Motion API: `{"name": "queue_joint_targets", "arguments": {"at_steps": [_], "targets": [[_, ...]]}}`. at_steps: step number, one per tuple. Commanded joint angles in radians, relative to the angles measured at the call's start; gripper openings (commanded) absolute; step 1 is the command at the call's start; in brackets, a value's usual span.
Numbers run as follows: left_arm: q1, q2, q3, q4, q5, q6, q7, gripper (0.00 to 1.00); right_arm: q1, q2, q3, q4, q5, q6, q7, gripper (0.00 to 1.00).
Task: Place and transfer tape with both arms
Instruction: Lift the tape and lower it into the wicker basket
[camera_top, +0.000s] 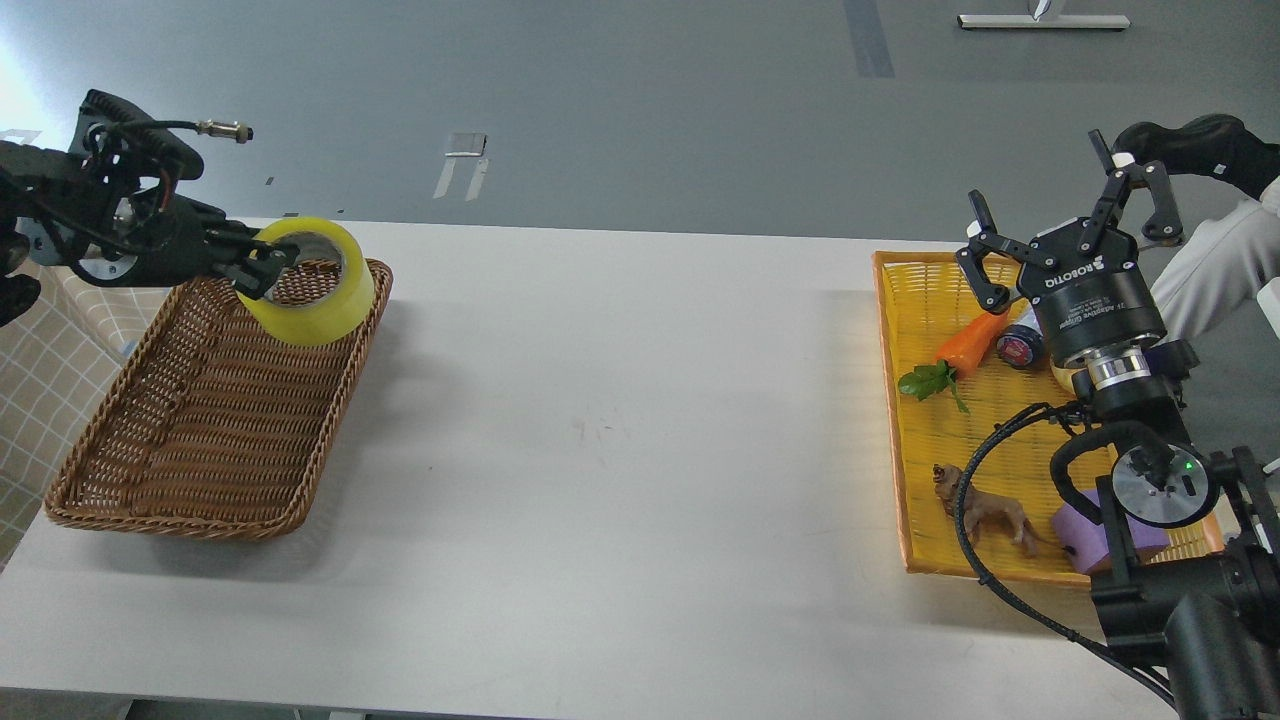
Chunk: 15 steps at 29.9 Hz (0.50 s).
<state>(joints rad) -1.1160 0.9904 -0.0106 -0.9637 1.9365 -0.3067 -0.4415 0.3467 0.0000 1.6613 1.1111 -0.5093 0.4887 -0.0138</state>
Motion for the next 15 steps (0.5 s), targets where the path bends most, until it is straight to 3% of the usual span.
{"name": "queue_joint_targets", "arguments": {"at_steps": [1,15], "targets": [[0.056,0.017,0.005,0.003,-0.002,0.037,-0.008,0.00,0.000,0.000,0.000,0.000,0.000,0.000,0.000,1.00],[0.215,0.027,0.004,0.049,-0.048,0.107,-0.009,0.00,-0.014,0.000,0.000,0.000,0.000,0.000,0.000,1.00]]}}
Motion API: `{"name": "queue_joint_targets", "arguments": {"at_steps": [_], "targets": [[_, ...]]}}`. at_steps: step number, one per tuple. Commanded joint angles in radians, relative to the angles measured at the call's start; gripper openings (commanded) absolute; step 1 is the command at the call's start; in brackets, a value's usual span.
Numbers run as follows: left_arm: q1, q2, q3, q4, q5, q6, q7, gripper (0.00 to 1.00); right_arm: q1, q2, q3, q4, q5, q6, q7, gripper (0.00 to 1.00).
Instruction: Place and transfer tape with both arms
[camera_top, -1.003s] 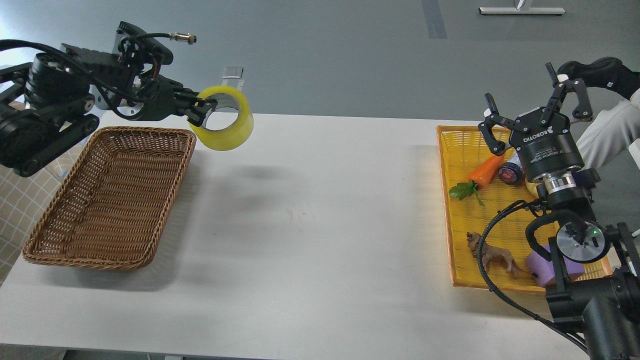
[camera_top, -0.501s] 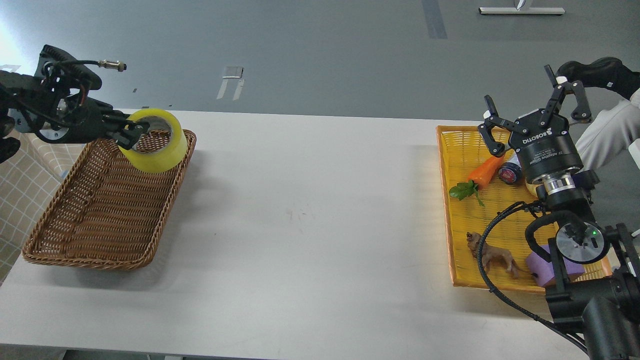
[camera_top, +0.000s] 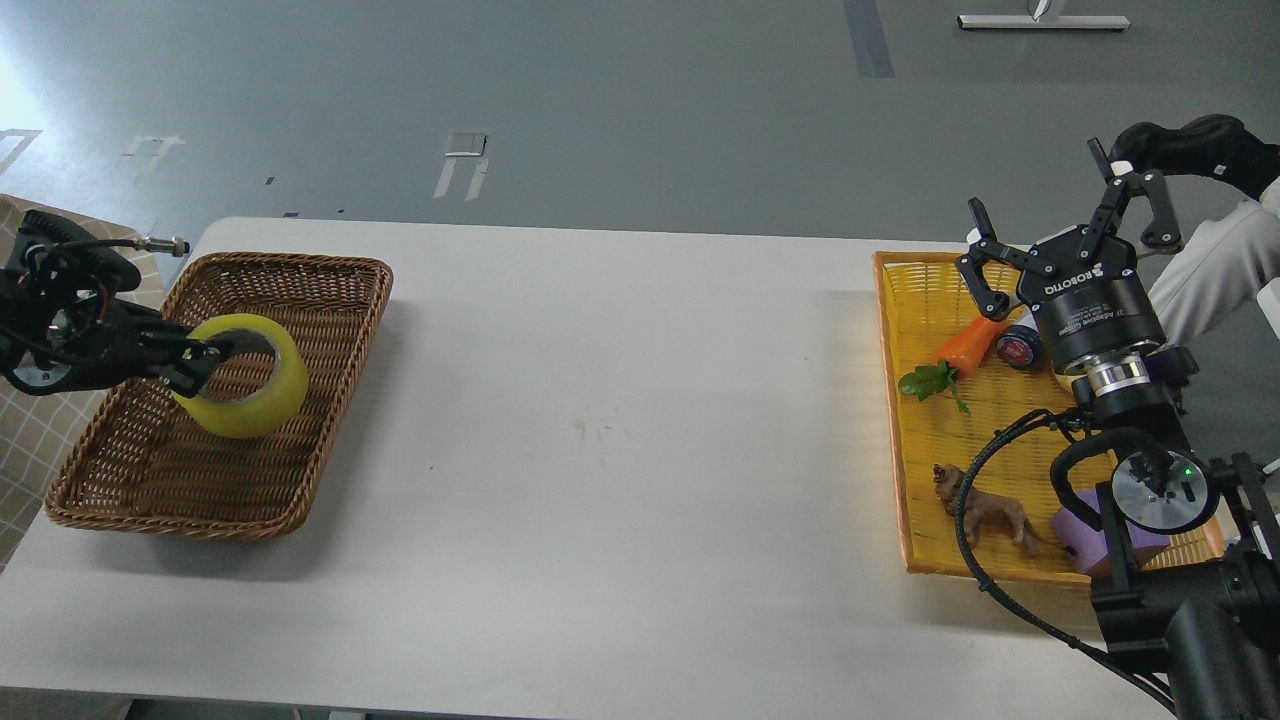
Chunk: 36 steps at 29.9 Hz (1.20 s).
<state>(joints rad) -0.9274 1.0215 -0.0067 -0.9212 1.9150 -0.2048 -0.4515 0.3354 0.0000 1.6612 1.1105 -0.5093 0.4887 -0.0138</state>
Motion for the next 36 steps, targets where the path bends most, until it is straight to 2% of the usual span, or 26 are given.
{"name": "queue_joint_targets", "arguments": {"at_steps": [1,18,27,29,30,33,36], "targets": [[0.028,-0.005,0.001,0.010,-0.030,0.005,0.001,0.00,-0.003,0.000,0.000,0.000,0.000,0.000,0.000,1.00],[0.061,-0.061,0.001,0.123,-0.040,0.027,-0.018,0.00,-0.009,0.000,0.000,0.000,0.000,0.000,0.000,1.00],[0.061,-0.066,-0.001,0.125,-0.040,0.027,-0.018,0.00,-0.010,0.000,0.000,0.000,0.000,0.000,0.000,1.00],[0.061,-0.066,-0.001,0.125,-0.047,0.027,-0.016,0.21,-0.010,0.000,0.000,-0.001,0.000,0.000,0.000,1.00],[0.061,-0.066,-0.001,0.125,-0.060,0.027,-0.016,0.26,-0.009,0.000,0.000,-0.003,0.000,0.000,0.000,1.00],[0.061,-0.066,-0.001,0.125,-0.073,0.027,-0.016,0.27,-0.009,0.000,0.000,-0.005,0.000,0.000,0.000,1.00],[0.061,-0.067,-0.001,0.125,-0.073,0.027,-0.016,0.41,-0.009,0.000,0.000,-0.005,0.000,0.000,0.000,1.00]]}}
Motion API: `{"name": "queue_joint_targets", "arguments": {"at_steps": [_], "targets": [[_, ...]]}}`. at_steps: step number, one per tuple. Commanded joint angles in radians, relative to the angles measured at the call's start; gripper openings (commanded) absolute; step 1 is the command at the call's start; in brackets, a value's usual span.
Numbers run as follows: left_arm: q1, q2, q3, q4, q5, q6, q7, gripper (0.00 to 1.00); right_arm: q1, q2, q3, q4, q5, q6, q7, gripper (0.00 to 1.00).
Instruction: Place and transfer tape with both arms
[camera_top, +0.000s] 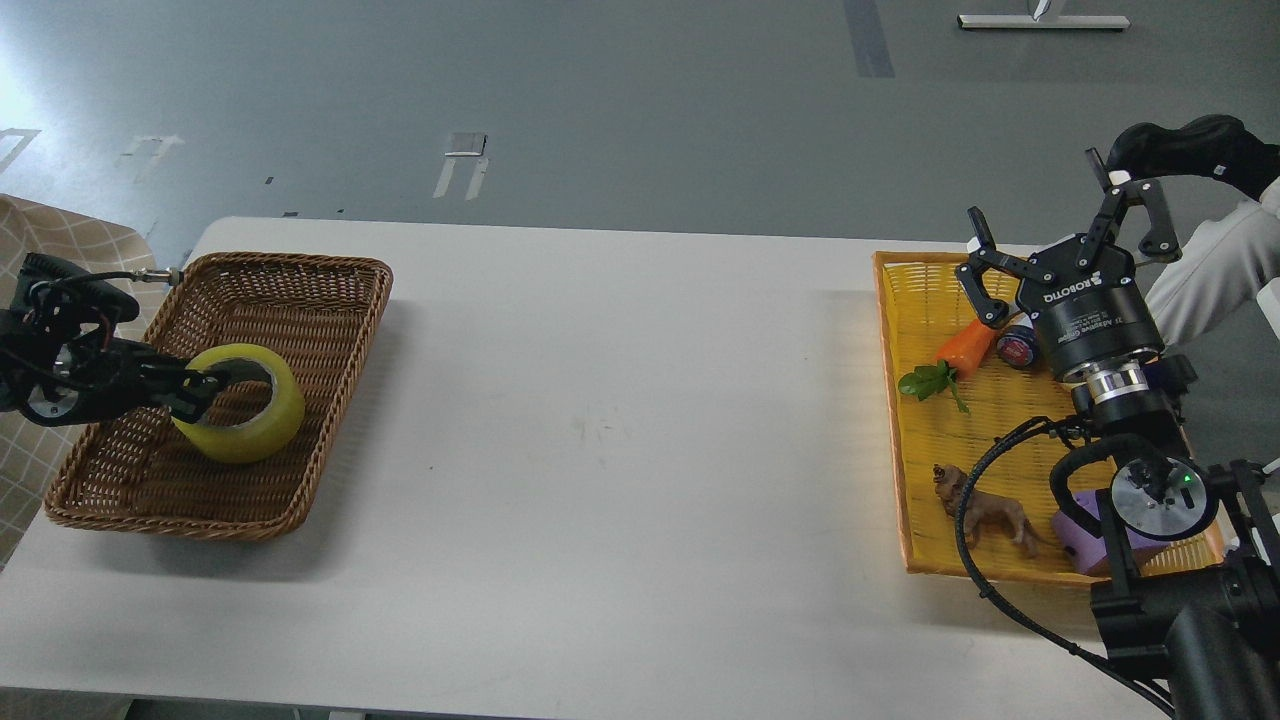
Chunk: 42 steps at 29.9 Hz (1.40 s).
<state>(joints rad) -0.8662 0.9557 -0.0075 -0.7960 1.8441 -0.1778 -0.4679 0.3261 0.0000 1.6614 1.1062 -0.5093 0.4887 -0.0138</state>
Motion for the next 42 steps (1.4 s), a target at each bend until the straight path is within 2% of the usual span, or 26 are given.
{"name": "queue_joint_targets", "arguments": {"at_steps": [1,2,5,8,14,18,21,27,32,34,42], "targets": [[0.000,-0.002,0.000,0.000,-0.003,-0.002,0.000,0.46,0.001,0.000,0.000,0.000,0.000,0.000,0.000,1.00],[0.000,-0.002,0.000,0.000,-0.003,-0.002,0.000,0.46,0.001,0.000,0.000,0.000,0.000,0.000,0.000,1.00],[-0.002,-0.002,-0.002,-0.002,-0.005,0.000,0.002,0.58,0.001,0.000,0.000,0.000,0.000,0.000,0.002,1.00],[-0.005,0.000,-0.003,-0.003,-0.028,0.001,0.003,0.64,0.001,0.000,0.000,0.000,0.000,0.000,0.000,1.00],[-0.046,0.001,-0.008,-0.014,-0.158,0.014,0.006,0.66,0.001,0.000,0.000,0.000,0.000,0.000,0.002,1.00],[-0.108,0.008,-0.008,-0.017,-0.250,0.011,0.000,0.72,0.002,0.000,0.001,0.000,0.000,0.000,0.000,1.00],[-0.190,0.017,-0.012,-0.038,-0.387,0.000,-0.008,0.80,0.004,0.000,0.001,0.001,0.000,0.000,0.000,1.00],[-0.287,-0.005,-0.017,-0.115,-0.779,-0.015,-0.002,0.85,0.016,0.000,0.005,0.003,0.000,0.000,0.000,1.00],[-0.321,-0.118,-0.028,-0.123,-1.146,-0.020,-0.006,0.89,0.034,-0.026,0.005,0.001,0.000,0.000,0.000,1.00],[-0.321,-0.172,-0.066,-0.123,-1.290,-0.029,-0.011,0.97,0.056,-0.043,0.005,0.001,0.000,0.000,-0.002,1.00],[-0.264,-0.322,-0.293,-0.124,-1.399,-0.080,-0.021,0.98,0.103,-0.106,-0.003,-0.002,-0.002,0.000,-0.003,1.00]]}}
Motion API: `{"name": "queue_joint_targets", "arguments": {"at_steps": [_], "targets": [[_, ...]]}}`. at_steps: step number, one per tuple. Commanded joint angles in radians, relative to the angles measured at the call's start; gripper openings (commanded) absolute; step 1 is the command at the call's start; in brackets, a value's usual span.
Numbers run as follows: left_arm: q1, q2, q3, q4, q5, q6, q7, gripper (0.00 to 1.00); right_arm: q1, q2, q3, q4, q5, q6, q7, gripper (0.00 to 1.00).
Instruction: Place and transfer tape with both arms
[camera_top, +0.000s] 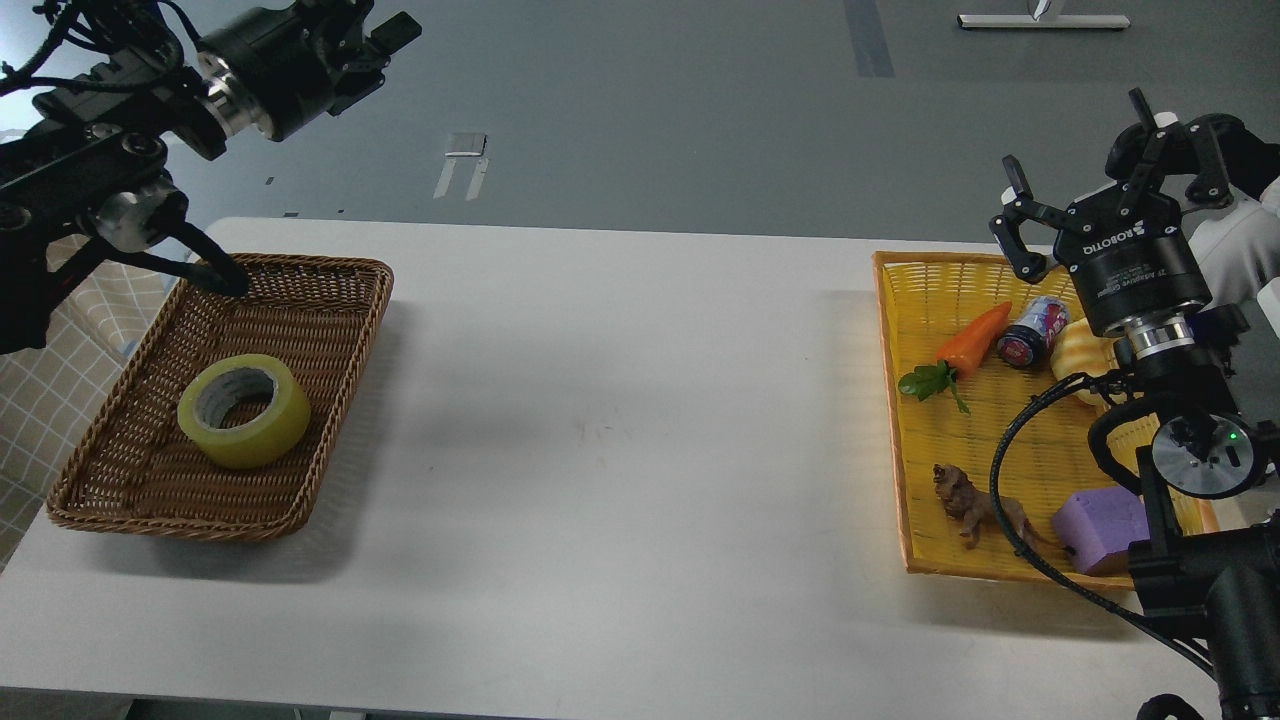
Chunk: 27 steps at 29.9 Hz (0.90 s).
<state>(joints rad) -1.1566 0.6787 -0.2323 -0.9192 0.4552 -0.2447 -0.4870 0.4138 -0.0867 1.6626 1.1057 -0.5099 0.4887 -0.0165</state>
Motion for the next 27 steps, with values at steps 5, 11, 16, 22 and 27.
{"name": "queue_joint_targets", "arguments": {"at_steps": [5,11,16,22,27], "targets": [[0.115,-0.142,-0.217,-0.003,-0.010,-0.060,-0.002,0.98,0.059,-0.022,-0.007,-0.038,-0.002,0.000,0.000,1.00],[0.228,-0.231,-0.389,-0.003,-0.052,-0.171,0.001,0.98,0.091,-0.022,-0.015,-0.090,-0.001,0.000,-0.003,1.00],[0.279,-0.280,-0.440,-0.003,-0.069,-0.202,0.010,0.98,0.118,-0.018,-0.032,-0.109,-0.002,0.000,-0.006,1.00],[0.324,-0.317,-0.499,-0.006,-0.119,-0.222,0.008,0.98,0.157,-0.010,-0.069,-0.129,-0.002,0.000,-0.006,1.00],[0.370,-0.323,-0.544,-0.050,-0.129,-0.235,0.011,0.98,0.186,0.002,-0.115,-0.130,-0.002,0.000,-0.006,1.00]]}}
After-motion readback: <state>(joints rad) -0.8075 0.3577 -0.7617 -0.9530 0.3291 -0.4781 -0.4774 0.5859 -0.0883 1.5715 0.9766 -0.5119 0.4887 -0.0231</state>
